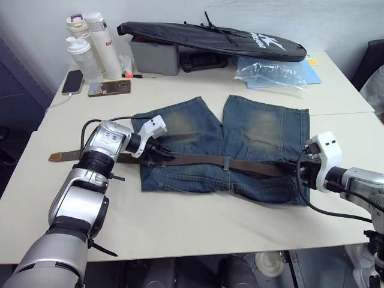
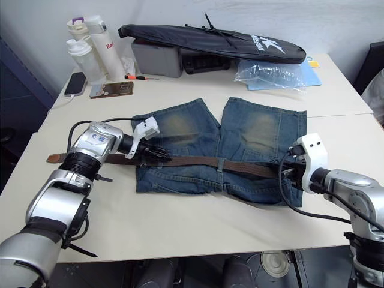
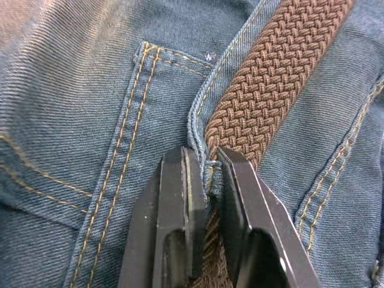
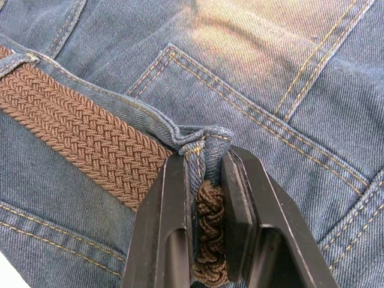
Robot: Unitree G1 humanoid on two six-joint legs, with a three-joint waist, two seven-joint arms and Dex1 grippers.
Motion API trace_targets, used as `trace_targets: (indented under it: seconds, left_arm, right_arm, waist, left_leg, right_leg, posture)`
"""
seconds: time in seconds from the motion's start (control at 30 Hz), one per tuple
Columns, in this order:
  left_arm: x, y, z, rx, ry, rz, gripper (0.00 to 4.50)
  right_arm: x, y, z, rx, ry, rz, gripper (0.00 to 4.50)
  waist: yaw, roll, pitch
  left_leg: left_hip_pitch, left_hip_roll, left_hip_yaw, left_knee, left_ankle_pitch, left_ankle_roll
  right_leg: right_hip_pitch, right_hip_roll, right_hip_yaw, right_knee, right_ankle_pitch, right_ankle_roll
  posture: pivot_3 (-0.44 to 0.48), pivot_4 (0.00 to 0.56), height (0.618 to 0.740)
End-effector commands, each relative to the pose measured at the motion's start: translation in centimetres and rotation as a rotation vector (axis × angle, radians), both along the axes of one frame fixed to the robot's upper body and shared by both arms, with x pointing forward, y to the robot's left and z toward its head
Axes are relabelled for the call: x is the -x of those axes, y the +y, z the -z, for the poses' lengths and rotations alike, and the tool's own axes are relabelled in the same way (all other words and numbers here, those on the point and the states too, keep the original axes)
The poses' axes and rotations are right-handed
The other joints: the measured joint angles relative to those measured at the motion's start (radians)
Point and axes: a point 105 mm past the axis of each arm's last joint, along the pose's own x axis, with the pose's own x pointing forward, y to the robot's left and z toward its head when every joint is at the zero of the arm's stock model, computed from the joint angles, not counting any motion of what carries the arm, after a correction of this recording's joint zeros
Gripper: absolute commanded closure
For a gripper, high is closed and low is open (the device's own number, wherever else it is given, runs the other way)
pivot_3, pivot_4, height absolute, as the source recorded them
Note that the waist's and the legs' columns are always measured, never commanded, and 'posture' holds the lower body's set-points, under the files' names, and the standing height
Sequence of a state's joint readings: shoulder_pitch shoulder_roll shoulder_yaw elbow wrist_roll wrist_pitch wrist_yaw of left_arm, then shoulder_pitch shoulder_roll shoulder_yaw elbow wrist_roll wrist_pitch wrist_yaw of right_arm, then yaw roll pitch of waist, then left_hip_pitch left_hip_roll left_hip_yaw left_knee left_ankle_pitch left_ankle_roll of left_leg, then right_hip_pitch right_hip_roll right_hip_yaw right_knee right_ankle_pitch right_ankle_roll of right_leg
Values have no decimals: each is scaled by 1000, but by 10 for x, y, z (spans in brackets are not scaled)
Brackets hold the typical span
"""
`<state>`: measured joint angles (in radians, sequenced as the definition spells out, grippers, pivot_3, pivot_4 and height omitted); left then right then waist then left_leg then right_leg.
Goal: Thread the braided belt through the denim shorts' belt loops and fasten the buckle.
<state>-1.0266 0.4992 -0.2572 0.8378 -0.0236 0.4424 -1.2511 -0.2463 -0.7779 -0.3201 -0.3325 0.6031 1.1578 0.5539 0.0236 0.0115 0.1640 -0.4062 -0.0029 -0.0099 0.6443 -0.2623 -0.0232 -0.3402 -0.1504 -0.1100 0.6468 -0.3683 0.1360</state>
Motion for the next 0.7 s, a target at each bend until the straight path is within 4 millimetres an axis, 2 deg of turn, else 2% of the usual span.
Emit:
trace_targets:
  seconds: [0.03, 0.1, 0.23, 0.27, 0.37, 0.5, 0.6, 0.7]
  left_arm:
    - [-1, 5, -28, 58, -90, 35, 4369]
    - [9, 4, -36, 96, -100, 113, 4369]
    - [34, 6, -46, 156, -107, 262, 4369]
    - [44, 7, -46, 166, -110, 322, 4369]
    - [69, 11, -46, 195, -111, 452, 4369]
    - [95, 23, -18, 11, -254, 638, 4369]
    - [115, 19, -13, 44, -267, 702, 4369]
    - [129, 25, 11, -48, -273, 781, 4369]
  right_arm:
    - [3, 10, -14, 8, -63, -70, 4232]
    - [9, 15, -23, 9, -106, -144, 4232]
    - [19, 20, -52, 116, -358, -315, 4232]
    - [24, 21, -49, 144, -372, -348, 4232]
    - [45, 22, -24, 301, -391, -462, 4232]
    - [69, 21, -9, 488, -570, -540, 4232]
    - [84, 8, 3, 576, -660, -523, 4232]
    - [103, 3, 26, 611, -678, -550, 4232]
  waist:
    - [-1, 0, 0]
    - [0, 0, 0]
    - [0, 0, 0]
    - [0, 0, 0]
    - [0, 0, 0]
    - [1, -1, 0]
    - [2, -1, 0]
    - [2, 0, -2]
  left_leg:
    - [0, 0, 0, 0, 0, 0]
    - [0, 0, 0, 0, 0, 0]
    - [0, 0, 0, -1, 0, 0]
    - [0, 0, 0, -1, 0, 0]
    - [0, 0, 1, -1, 0, 0]
    - [1, 1, 2, -2, 0, 0]
    - [2, 1, 2, -2, 0, 0]
    - [2, 1, 3, -1, 0, 0]
  right_leg:
    - [0, 0, 0, 0, 0, 0]
    - [0, 0, 0, 0, 0, 0]
    - [0, 0, 0, 0, 0, 0]
    - [0, 0, 0, 0, 0, 0]
    - [0, 0, 0, -1, 0, 0]
    - [1, 0, 1, -2, 0, 0]
    - [2, 0, 1, -2, 0, 0]
    - [3, 0, 2, -2, 0, 0]
  posture:
    - [0, 150, 652]
    - [0, 150, 652]
    - [0, 150, 652]
    - [0, 150, 652]
    - [0, 150, 652]
    - [0, 150, 652]
    - [0, 150, 652]
    - [0, 150, 652]
